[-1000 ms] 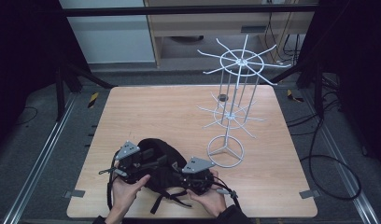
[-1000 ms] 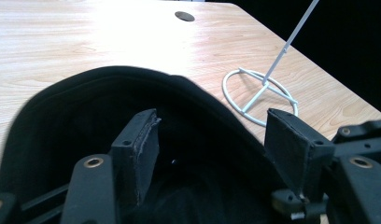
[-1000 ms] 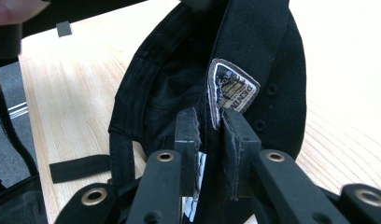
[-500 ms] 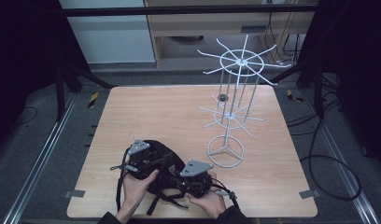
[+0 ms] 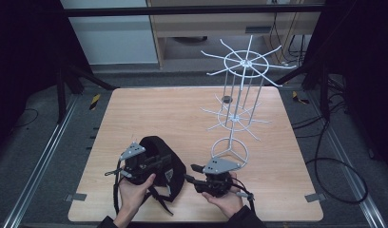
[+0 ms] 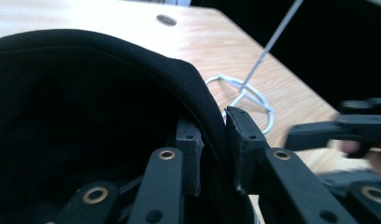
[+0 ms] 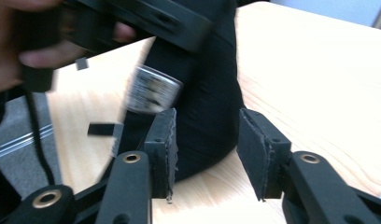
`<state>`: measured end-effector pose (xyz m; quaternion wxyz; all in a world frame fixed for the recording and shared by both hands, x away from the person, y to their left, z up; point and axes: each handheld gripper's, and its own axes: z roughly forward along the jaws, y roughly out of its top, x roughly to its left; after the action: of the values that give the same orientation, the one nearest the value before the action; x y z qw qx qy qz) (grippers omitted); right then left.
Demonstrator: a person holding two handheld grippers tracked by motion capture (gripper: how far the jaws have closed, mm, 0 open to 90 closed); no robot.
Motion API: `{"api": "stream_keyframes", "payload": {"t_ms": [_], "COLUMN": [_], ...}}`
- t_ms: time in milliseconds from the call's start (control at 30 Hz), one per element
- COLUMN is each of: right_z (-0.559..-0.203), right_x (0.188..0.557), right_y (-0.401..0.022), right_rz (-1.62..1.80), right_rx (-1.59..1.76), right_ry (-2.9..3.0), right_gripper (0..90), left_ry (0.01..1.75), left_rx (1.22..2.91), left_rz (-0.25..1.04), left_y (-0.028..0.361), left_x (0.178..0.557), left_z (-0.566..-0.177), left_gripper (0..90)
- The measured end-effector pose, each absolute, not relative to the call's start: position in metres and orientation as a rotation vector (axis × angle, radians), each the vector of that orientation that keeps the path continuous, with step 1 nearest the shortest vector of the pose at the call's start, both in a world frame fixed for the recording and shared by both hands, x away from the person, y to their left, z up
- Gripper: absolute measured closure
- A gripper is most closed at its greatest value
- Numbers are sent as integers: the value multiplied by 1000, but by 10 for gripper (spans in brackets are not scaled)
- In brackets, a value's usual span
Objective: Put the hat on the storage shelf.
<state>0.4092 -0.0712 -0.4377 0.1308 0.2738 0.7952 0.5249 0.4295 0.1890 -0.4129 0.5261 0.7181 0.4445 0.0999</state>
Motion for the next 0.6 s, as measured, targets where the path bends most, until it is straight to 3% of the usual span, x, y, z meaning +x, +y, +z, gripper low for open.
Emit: {"api": "stream_keyframes", "payload": {"t_ms": [467, 500, 533, 600], "right_z": [-444, -444, -445, -445], "right_x": [417, 418, 420, 420], "right_y": [-69, -68, -65, -64], "right_rz": [1548, 1557, 1571, 1578], "right_rx": [789, 782, 775, 763], "right_ry": [2290, 2292, 2327, 2351], "right_gripper": [520, 537, 684, 820], "left_ry": [871, 859, 851, 850], "left_rx": [1748, 1756, 1769, 1777], "left_rz": [213, 213, 226, 239], "left_y": [180, 178, 176, 175], "left_x": [408, 407, 405, 405], "left_z": [-386, -386, -386, -386], "left_gripper": [789, 790, 790, 790]}}
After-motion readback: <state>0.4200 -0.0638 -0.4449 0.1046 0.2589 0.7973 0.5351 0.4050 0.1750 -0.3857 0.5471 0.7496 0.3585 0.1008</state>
